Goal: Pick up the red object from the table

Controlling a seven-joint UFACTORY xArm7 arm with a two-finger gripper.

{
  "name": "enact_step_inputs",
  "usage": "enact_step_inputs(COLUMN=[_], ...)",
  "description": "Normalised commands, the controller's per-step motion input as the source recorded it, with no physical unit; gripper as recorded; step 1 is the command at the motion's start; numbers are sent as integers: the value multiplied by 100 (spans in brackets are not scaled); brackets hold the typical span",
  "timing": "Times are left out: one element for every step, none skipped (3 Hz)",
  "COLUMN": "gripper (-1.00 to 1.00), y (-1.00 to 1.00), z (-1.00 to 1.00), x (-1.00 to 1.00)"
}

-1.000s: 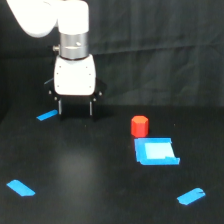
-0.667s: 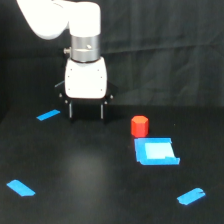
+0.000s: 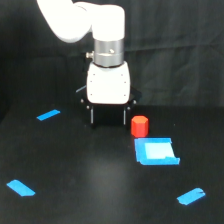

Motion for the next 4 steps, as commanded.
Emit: enact_step_inputs(gripper=[98, 99, 99, 100], y=[18, -12, -24, -47], z=[2, -25, -42, -55], x=[79, 72, 66, 47])
